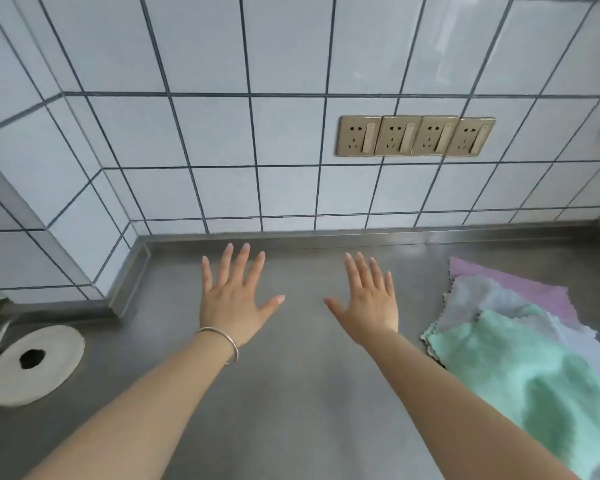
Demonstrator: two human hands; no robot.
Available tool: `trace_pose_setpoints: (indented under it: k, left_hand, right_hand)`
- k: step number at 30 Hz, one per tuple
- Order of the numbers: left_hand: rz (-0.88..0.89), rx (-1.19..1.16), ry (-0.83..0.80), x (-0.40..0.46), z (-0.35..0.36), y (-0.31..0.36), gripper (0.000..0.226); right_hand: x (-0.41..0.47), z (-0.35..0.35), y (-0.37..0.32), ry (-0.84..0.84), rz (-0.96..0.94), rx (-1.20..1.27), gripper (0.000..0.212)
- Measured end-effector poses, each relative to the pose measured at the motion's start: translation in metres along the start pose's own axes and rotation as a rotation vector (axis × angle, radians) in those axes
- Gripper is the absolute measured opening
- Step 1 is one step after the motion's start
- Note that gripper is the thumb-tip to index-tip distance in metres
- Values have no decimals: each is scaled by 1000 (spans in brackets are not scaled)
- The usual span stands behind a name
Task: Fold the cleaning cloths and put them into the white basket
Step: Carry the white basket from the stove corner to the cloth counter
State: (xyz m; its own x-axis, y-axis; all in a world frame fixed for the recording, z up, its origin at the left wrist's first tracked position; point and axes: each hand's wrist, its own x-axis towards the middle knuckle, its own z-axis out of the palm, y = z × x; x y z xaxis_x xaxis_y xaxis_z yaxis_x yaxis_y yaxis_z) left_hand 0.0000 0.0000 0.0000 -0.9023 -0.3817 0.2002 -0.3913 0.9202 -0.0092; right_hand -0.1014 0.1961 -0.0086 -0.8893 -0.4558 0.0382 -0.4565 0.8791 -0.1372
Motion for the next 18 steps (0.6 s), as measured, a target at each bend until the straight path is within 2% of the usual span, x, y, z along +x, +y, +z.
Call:
trace_pose_setpoints:
  k: [4,8,9,14,18]
  left_hand:
    - [124,-3,-8,1,18,-21,92]
    - [373,-48,-40,-4,30,-39,94]
    - [458,-48,-57,-7,32,-48,94]
    - [665,-91,-130,-34,31,-66,97]
    - [892,-112,-183,-85,20,-56,96]
  right_hand:
    - [-28,13,-18,41,148,41,82]
    - [-73,36,-46,63,399,122,81]
    - [-90,42,-59,71,481,133,81]
    - [-175,50,-102,62,717,140,79]
    - [-265,40,-126,116,936,142,76]
